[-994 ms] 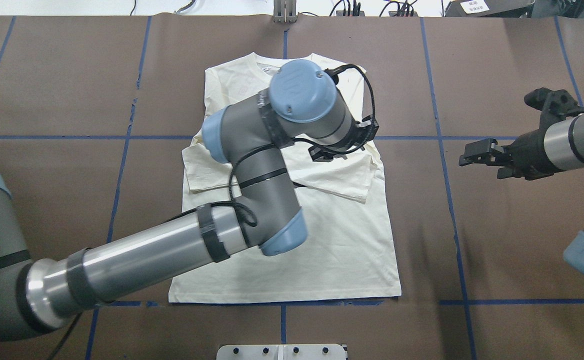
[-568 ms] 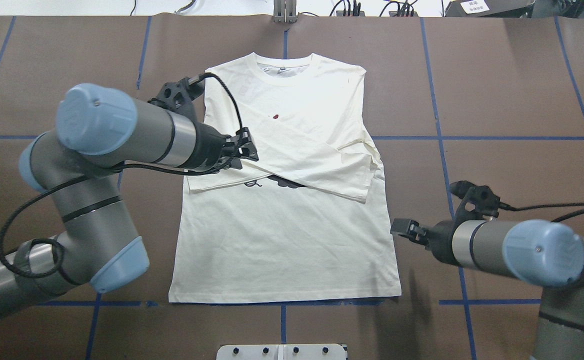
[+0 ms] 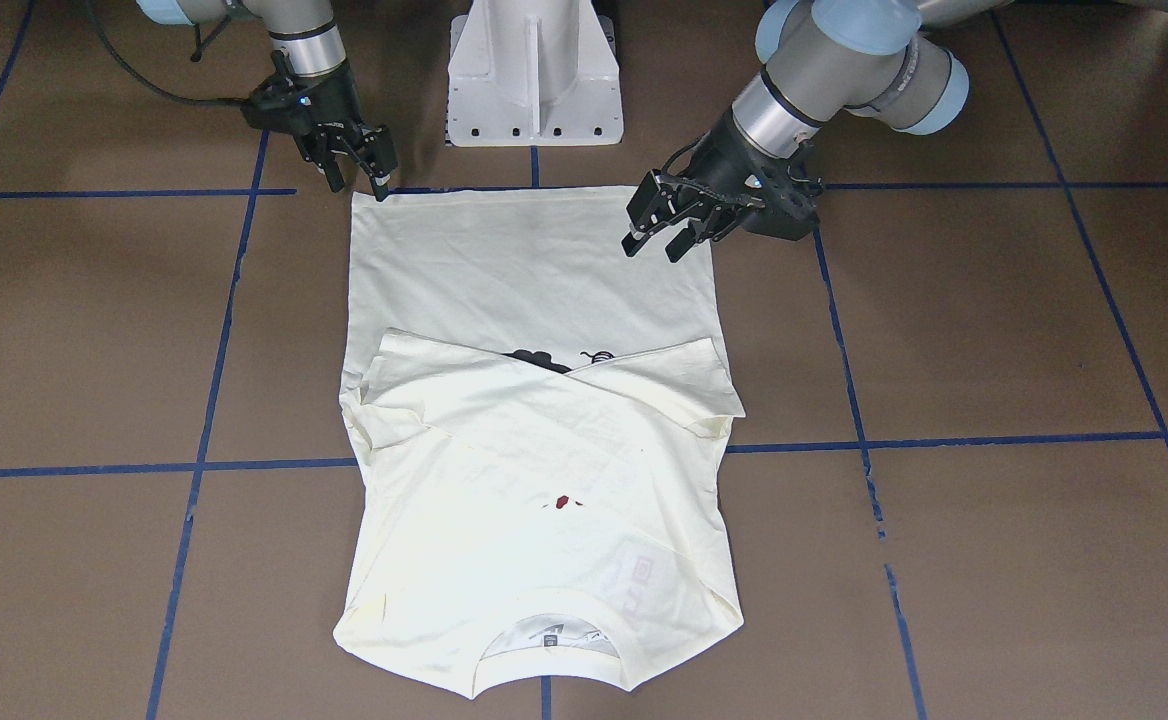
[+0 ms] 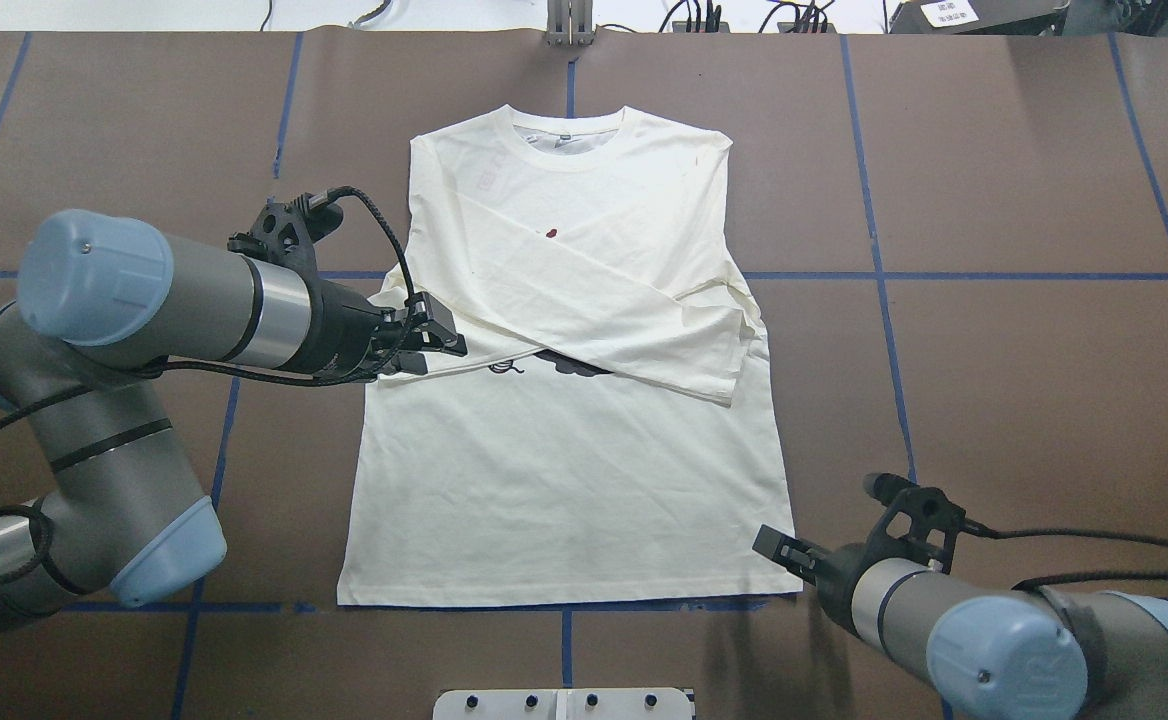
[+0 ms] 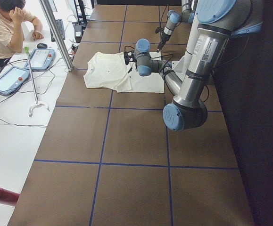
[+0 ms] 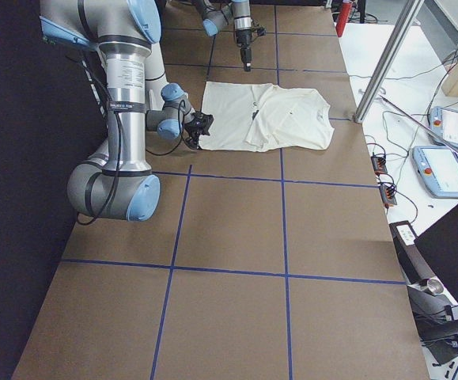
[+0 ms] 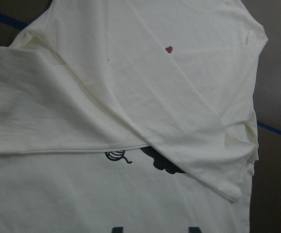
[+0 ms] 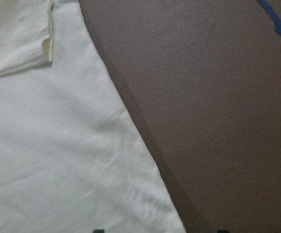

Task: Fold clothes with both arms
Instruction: 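Move both grippers to the hem corners nearest the robot and grasp them, then lift the hem with both grippers and fold it up toward the collar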

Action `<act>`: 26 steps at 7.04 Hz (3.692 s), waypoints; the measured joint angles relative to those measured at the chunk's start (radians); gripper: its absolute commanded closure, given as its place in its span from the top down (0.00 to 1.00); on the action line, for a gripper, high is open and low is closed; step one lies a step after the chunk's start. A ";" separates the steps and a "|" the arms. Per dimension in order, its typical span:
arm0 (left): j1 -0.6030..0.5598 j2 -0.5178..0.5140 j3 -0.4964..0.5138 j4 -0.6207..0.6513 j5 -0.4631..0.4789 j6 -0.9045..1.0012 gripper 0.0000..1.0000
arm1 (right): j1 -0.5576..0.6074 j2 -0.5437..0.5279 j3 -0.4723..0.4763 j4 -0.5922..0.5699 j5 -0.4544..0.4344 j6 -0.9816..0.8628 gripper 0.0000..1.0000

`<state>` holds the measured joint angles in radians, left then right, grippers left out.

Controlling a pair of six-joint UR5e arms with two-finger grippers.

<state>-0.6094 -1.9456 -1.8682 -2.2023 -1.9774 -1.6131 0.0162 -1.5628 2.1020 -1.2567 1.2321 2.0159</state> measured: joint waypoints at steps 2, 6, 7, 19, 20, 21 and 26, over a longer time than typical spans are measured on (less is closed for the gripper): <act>0.000 0.002 0.000 0.000 0.002 -0.003 0.70 | -0.019 0.007 -0.017 -0.019 -0.024 0.021 0.49; 0.000 0.002 0.003 -0.001 0.002 -0.005 0.69 | -0.020 0.006 -0.024 -0.023 -0.028 0.024 0.00; 0.001 0.003 0.002 0.000 -0.001 -0.006 0.68 | -0.018 0.006 -0.022 -0.023 -0.028 0.023 0.00; 0.446 0.200 -0.173 0.468 0.360 -0.200 0.59 | -0.009 0.001 0.045 -0.023 -0.022 0.015 0.00; 0.446 0.200 -0.168 0.468 0.359 -0.199 0.51 | -0.009 0.000 0.045 -0.023 -0.023 0.015 0.00; 0.447 0.201 -0.166 0.468 0.359 -0.199 0.35 | -0.009 0.000 0.045 -0.023 -0.023 0.014 0.00; 0.445 0.202 -0.172 0.471 0.357 -0.199 0.00 | -0.009 -0.003 0.046 -0.022 -0.025 0.014 0.00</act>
<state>-0.1640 -1.7440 -2.0400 -1.7310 -1.6208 -1.8116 0.0077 -1.5659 2.1480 -1.2783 1.2073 2.0302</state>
